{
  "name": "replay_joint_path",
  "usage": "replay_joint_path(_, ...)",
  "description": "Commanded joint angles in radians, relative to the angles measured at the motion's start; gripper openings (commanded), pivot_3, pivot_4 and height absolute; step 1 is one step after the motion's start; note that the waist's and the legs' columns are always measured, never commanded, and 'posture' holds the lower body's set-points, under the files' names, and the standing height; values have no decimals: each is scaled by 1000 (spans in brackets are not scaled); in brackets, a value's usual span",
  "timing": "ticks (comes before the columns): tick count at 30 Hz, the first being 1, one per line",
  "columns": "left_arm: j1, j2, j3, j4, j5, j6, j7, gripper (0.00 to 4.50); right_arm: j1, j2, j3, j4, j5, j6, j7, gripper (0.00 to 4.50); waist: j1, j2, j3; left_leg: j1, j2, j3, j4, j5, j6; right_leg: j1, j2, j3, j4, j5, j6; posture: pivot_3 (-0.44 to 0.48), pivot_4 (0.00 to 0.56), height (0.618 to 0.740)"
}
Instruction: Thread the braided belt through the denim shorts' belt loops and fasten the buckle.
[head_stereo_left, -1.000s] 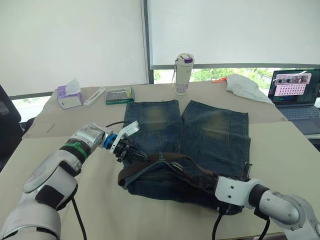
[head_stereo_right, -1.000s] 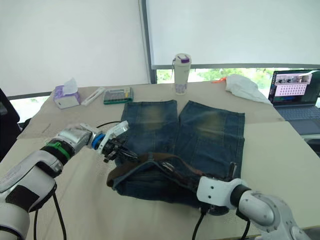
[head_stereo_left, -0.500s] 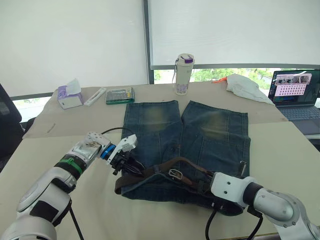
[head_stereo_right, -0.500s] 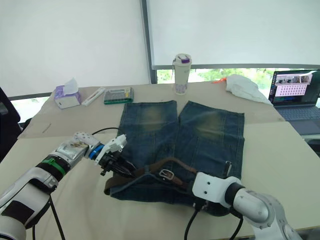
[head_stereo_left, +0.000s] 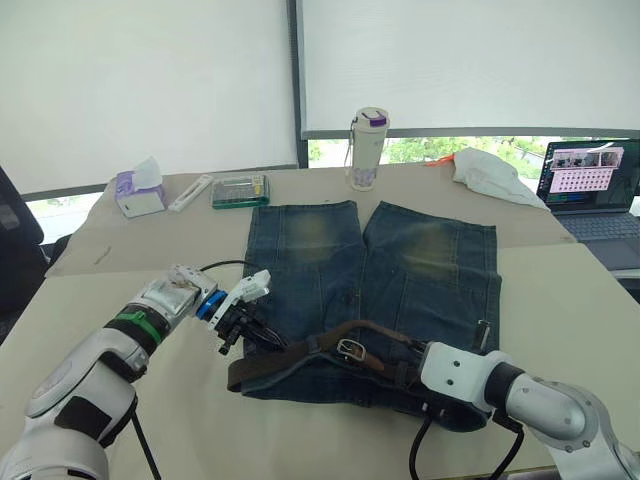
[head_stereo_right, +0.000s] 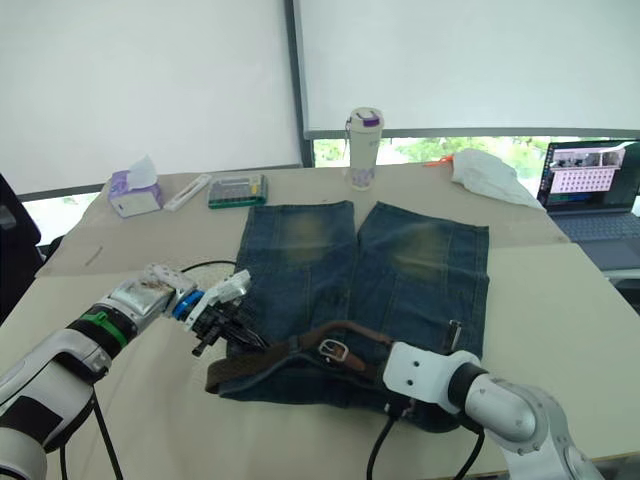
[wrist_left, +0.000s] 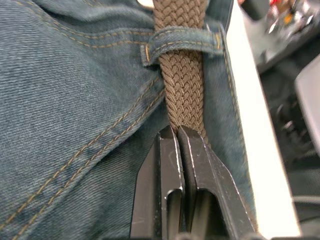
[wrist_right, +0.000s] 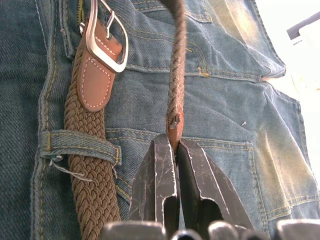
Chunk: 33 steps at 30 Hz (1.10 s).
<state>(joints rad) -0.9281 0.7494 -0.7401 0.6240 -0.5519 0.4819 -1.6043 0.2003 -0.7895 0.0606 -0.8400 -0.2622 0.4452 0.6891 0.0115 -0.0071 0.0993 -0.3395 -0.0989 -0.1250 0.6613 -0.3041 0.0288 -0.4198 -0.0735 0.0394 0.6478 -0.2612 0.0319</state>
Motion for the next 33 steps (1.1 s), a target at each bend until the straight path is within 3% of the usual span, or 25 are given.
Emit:
replay_joint_path(1, 3, -2, 1, 10, 47, -78, -10, 30, 25, -15, -31, -55, -5, -13, 14, 0, -2, 0, 0, 0, 0, 0, 0, 0, 0, 0, 0, 0, 0, 0, 0, 0, 150, 740)
replay_joint_path(4, 39, -54, 129, 8, 42, -134, -10, 30, 38, -43, -16, -57, -23, -39, 32, 0, -2, 1, -1, 1, 0, 0, 0, 0, 0, 0, 0, 1, 0, 0, 0, 0, 150, 740)
replay_joint_path(6, 41, -59, 222, -61, -13, -80, -10, 633, 28, -55, -5, -45, -35, -46, 38, 0, -1, 0, 0, 1, 0, 0, 0, 0, 0, 0, 0, 1, 0, 0, 0, 0, 150, 740)
replay_joint_path(10, 84, -79, 360, -309, 9, -110, 93, 1946, -31, -49, 19, -13, -7, 12, 75, 0, -2, -1, 0, 0, 0, 0, 1, 0, 0, 0, -2, 1, 0, 0, 0, 0, 150, 740)
replay_joint_path(14, 123, -137, 395, -511, 83, -174, 192, 3286, -171, -8, 77, 12, 32, 113, 116, 0, 0, -1, -1, 0, 1, 0, 0, 0, 0, 1, -2, 2, -1, 0, 0, 0, 150, 740)
replay_joint_path(21, 227, -207, 319, -659, 345, -377, 338, 3286, -343, 22, 148, 17, 73, 218, 159, 0, 0, 1, -2, 0, 3, 2, 0, 0, 0, 0, -3, 3, -1, 0, 0, 0, 150, 740)
replay_joint_path(24, 218, -252, 332, -620, 403, -412, 406, 3286, -370, 23, 170, 7, 86, 237, 165, 0, 8, 1, -2, 0, 3, 2, 0, 0, 0, 1, -3, 3, -1, 0, 0, 0, 150, 740)
replay_joint_path(28, 205, -261, 322, -572, 451, -486, 386, 3286, -393, 29, 195, 5, 94, 254, 154, 0, 3, 1, -2, 0, 2, 3, 0, 0, 0, 0, -3, 3, -1, 0, 0, 0, 150, 740)
replay_joint_path(31, 216, -256, 314, -529, 480, -557, 367, 2600, -404, 34, 201, 2, 101, 270, 145, 0, 2, 1, -2, 0, 3, 2, 0, 0, 0, 0, -3, 2, -1, 0, 0, 0, 150, 740)
replay_joint_path(33, 229, -254, 319, -502, 487, -589, 363, 1895, -400, 39, 190, -7, 119, 290, 147, 0, 2, 1, -2, 0, 3, 2, 0, 0, 0, 0, -3, 2, -1, 0, 0, 0, 150, 740)
